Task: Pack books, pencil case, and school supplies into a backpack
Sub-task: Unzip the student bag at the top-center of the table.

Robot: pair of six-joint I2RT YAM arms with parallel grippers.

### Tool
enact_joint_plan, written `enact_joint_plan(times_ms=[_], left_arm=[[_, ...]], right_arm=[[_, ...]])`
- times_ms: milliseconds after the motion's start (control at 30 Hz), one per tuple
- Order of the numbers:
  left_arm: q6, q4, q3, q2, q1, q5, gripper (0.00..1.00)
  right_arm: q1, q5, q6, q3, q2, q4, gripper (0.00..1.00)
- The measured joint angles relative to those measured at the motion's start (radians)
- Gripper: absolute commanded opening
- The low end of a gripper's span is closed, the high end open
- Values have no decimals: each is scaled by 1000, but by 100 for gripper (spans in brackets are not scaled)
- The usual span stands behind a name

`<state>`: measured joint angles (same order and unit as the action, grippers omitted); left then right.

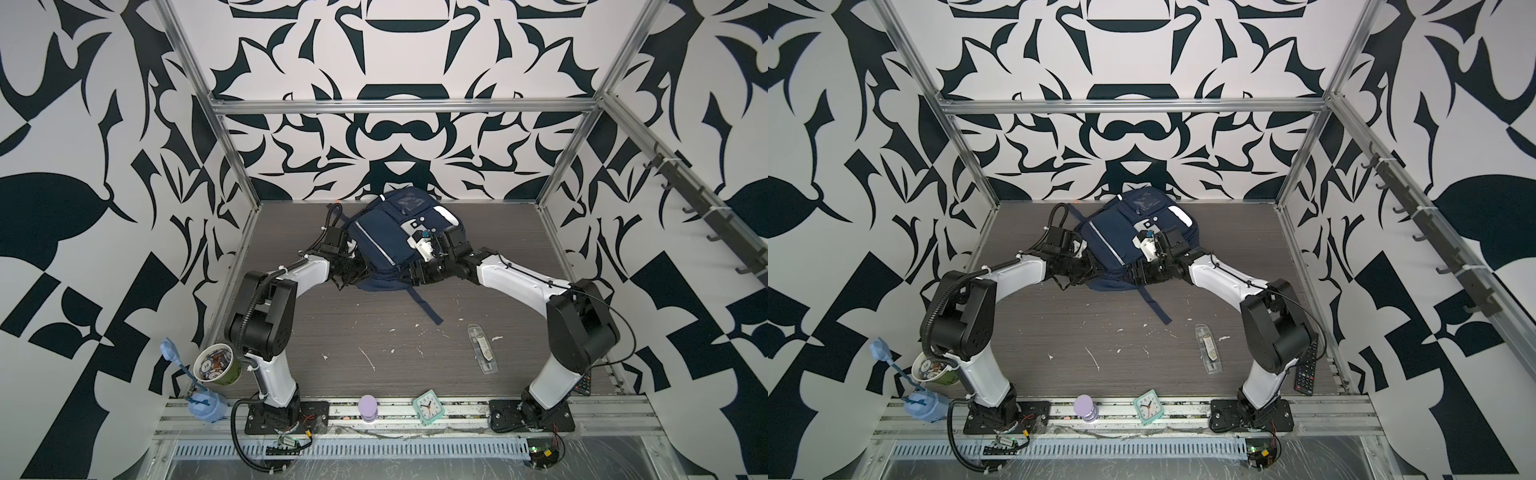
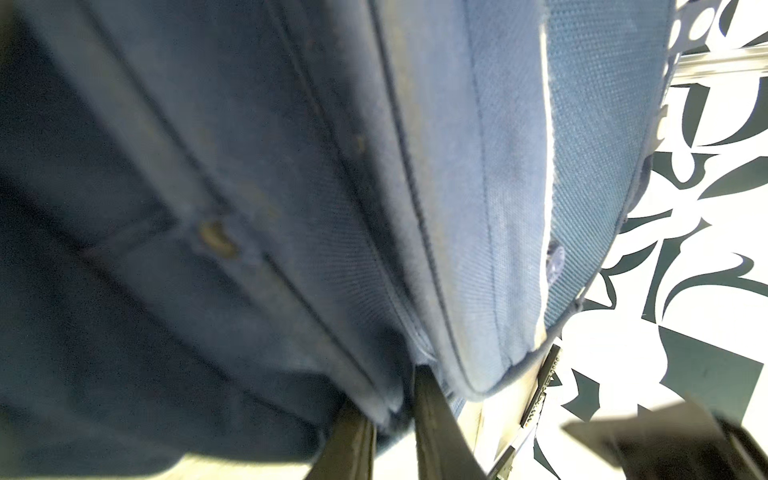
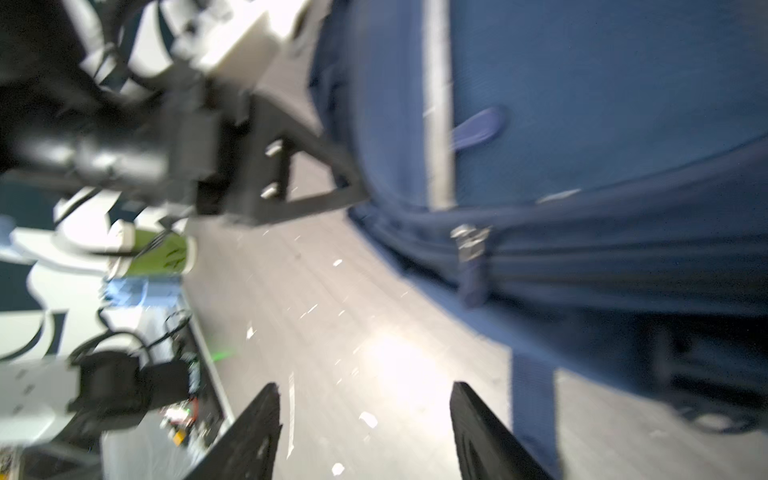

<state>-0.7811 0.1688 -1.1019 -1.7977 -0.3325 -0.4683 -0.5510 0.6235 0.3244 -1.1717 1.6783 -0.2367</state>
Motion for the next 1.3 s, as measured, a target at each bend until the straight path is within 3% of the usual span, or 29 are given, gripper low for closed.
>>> enact_joint_plan(times_ms=[100,300,467,767,1000,1300], left_arm=[[0,1,-8,-12,0,-3,21],[0,2,-8,-14,-3,-4,21],[-1,2,-8,-14,-12,-1,21],[-4,-1,-5,-14,-17,1,21],[-4,-8,-2,-14,-22,1,20],[-5,-9,-2,-18,-23,1,20]], right_arm=[[-23,-8,-14,23,-39,-6,67],[-26,-183,-31,18,-21,-43,60],[-33,-313,-37,-61,69,-60,52],[-115,-494,-67,-182,184,-72,48],[-124,-564,-84,-212,225,-89,44],[-124,-597,-100,-234,263,-109,26]])
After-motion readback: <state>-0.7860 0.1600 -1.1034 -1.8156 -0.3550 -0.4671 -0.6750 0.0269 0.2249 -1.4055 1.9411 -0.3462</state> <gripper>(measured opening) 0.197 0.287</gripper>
